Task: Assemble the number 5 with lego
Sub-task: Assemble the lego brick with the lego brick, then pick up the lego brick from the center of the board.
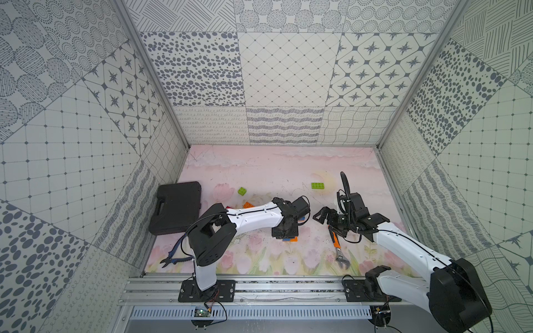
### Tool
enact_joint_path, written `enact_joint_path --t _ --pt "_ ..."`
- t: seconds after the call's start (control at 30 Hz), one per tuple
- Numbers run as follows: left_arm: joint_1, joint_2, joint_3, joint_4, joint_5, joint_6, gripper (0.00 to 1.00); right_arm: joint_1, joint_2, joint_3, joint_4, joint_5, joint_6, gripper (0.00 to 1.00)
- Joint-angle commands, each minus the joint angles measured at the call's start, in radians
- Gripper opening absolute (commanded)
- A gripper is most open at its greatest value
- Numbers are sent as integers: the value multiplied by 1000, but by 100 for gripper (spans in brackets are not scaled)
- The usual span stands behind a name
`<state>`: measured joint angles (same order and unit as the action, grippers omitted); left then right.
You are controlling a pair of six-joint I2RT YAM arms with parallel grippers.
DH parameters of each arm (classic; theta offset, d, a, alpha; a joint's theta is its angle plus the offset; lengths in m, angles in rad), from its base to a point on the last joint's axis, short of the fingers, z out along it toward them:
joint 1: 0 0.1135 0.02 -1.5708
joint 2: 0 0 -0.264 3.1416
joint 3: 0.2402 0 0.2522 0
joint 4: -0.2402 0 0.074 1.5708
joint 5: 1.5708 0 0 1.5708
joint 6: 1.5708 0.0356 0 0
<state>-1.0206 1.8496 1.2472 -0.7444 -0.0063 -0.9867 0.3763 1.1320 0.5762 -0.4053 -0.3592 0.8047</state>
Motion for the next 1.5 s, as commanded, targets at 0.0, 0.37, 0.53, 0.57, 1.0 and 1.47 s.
enact_joint_path --t 0.0,0.37,0.53,0.57,1.0,1.47 --pt "-1 101 -44 -39 -16 8 16 6 8 -3 29 -5 6 99" --pt "5 35 91 -123 -90 59 36 6 -29 19 -11 36 -5 99" --pt "17 -36 111 -117 -95 76 51 6 -60 37 -44 82 -36 99" --pt "17 -52 107 -112 -98 78 54 6 -70 36 -46 95 -36 99" --pt "205 -372 -197 -37 -177 -3 64 201 -120 92 60 220 -161 99" --pt "741 -473 -424 69 -19 -50 72 421 79 234 96 320 -266 99"
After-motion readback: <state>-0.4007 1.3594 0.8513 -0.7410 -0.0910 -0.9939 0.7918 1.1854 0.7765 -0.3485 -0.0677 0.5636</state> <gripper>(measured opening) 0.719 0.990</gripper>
